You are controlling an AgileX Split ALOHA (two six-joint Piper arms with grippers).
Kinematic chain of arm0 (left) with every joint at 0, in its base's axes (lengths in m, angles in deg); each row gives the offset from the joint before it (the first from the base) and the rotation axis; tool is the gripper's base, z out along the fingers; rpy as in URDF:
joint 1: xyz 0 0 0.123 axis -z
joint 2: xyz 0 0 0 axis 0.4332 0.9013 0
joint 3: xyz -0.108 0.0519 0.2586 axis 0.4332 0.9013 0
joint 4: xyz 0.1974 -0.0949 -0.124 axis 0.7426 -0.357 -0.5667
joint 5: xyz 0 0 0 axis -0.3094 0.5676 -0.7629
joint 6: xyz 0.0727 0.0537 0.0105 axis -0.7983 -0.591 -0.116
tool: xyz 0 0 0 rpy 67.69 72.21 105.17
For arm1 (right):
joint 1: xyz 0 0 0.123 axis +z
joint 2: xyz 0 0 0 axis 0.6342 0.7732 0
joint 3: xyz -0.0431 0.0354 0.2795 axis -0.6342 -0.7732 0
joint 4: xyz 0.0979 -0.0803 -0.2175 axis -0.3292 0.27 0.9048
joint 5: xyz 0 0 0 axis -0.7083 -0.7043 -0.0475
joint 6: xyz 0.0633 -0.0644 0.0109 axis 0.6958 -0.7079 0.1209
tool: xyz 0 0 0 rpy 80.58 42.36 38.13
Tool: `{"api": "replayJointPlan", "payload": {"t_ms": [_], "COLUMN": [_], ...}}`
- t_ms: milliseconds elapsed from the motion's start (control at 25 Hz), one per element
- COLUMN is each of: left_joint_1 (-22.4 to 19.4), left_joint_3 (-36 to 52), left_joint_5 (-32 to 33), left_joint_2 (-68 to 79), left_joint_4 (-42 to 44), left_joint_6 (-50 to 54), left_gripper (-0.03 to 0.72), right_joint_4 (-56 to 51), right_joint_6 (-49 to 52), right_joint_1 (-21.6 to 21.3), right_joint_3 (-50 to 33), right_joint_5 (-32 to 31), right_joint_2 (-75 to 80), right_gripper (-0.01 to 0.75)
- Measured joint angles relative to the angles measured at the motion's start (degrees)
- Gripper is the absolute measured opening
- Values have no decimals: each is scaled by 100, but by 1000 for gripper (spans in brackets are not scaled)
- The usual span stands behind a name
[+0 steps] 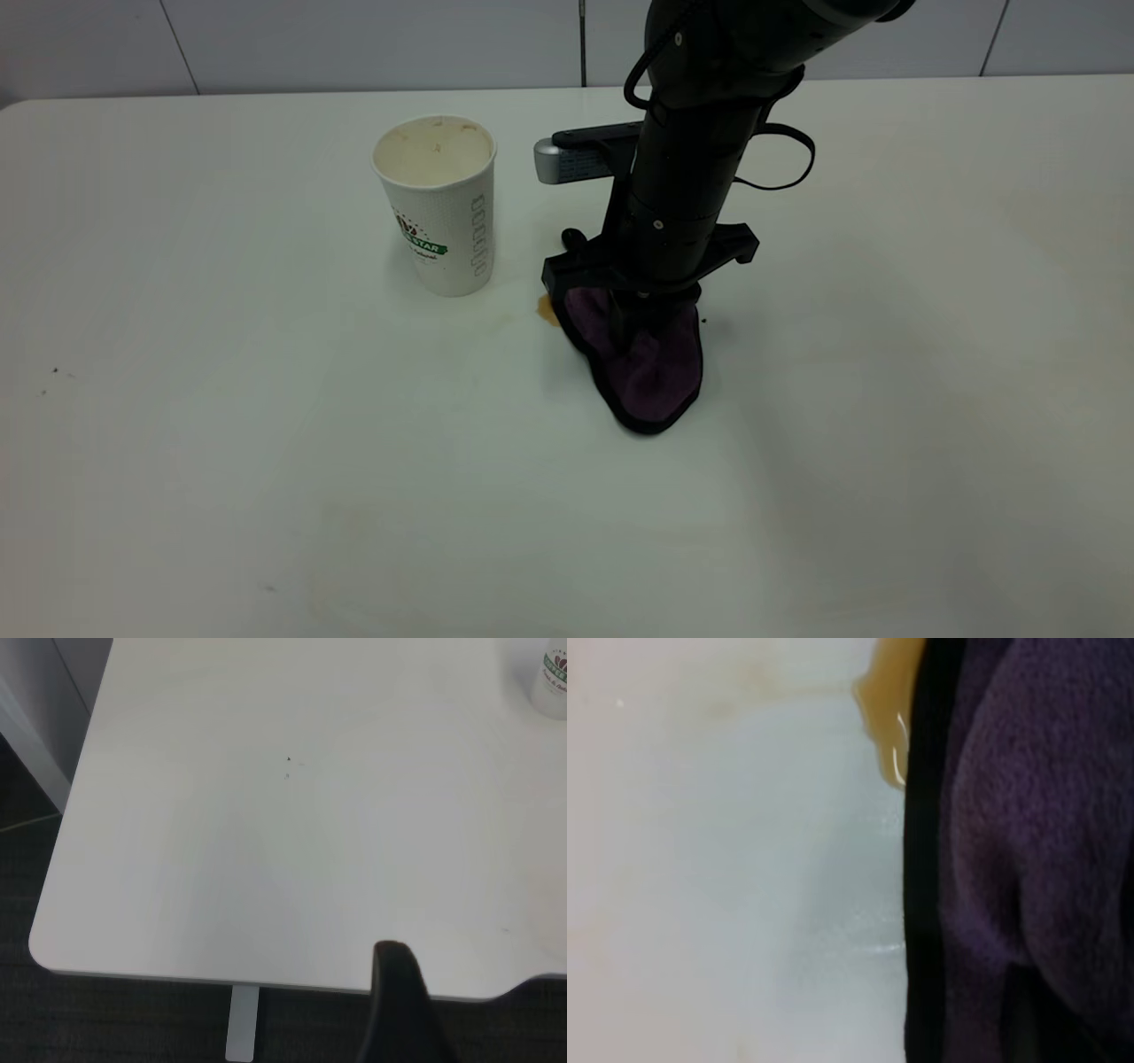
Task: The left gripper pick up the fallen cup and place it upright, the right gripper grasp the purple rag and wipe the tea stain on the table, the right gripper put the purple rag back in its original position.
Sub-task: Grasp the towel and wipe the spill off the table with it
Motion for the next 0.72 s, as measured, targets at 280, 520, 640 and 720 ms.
{"api": "replayJointPlan", "payload": {"t_ms": [280, 520, 640, 720], "left_joint_1": [0, 0, 0, 0], "left_joint_3": [0, 0, 0, 0], "left_joint_5": [0, 0, 0, 0], "left_joint_2": [0, -1, -1, -1], "left_joint_4": [0, 0, 0, 0], "left_joint_6": [0, 0, 0, 0], "left_gripper": [487, 487, 487, 487], "right_joint_4": [-170, -441, -474, -486], "right_joint_6": [24, 35, 48, 48], "right_joint_1": [165, 301, 301, 301], "right_joint_3": [11, 322, 521, 656], "right_joint_5": [197, 358, 428, 486], "right_joint_2": [11, 317, 415, 496], "right_gripper": [79, 79, 79, 79]}}
